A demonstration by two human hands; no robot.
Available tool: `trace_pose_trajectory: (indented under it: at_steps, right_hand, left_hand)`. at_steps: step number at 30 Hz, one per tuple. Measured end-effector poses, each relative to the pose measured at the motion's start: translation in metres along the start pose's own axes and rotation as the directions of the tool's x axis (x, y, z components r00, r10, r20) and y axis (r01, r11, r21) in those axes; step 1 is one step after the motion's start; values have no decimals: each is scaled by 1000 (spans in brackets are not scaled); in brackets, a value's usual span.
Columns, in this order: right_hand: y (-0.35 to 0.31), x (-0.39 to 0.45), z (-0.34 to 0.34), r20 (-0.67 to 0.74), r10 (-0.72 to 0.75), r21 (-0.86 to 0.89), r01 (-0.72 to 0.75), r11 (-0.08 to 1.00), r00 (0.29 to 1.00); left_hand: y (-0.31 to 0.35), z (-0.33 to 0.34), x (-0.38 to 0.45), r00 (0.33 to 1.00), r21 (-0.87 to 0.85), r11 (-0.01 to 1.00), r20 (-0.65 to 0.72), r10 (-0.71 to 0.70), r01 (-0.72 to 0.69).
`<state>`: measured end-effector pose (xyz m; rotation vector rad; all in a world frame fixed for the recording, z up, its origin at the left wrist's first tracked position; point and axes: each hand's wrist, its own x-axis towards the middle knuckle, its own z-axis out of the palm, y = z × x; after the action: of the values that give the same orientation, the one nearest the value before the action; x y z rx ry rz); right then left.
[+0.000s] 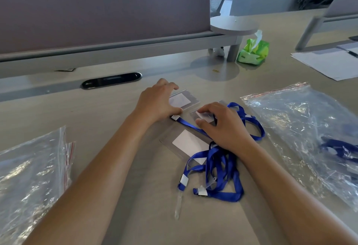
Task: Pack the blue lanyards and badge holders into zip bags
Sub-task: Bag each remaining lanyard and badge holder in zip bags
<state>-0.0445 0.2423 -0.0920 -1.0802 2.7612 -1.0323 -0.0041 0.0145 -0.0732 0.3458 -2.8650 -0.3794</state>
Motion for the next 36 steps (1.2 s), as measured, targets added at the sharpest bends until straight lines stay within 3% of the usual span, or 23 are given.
trace_pose_trajectory:
  at_steps: [3, 9, 16, 22, 30, 32, 36]
  right_hand:
    - [2, 0, 0, -16, -7, 13, 7, 1000, 1000]
    - [0, 0, 1, -20, -106, 40, 107, 993, 994]
    - [-6, -4, 1, 110, -140, -29, 144, 989, 984]
    - [-16, -7, 5, 76, -168, -7, 169, 986, 983]
    - [-46, -31, 2, 22, -197, -50, 198, 979, 980]
    - [-60, -34, -2, 3, -146, -6, 146, 989, 989]
    - [-104, -27, -25, -40, -27, 301, 38, 953, 999]
  left_hand:
    - [4, 0, -2, 998, 58, 997, -39, 50, -47]
    - [2, -13, -5, 989, -66, 998, -145, 1, -11]
    - [-7, -23, -19, 963, -24, 999, -268, 18, -26]
    - [-17, -30, -59, 938, -78, 996, -341, -63, 38]
    - [-23, -48, -122, 881, -234, 972, -456, -126, 18]
    - [-25, -59, -137, 861, -239, 971, -492, -126, 6]
    - [-24, -93, -165, 805, -270, 963, -577, -138, -29]
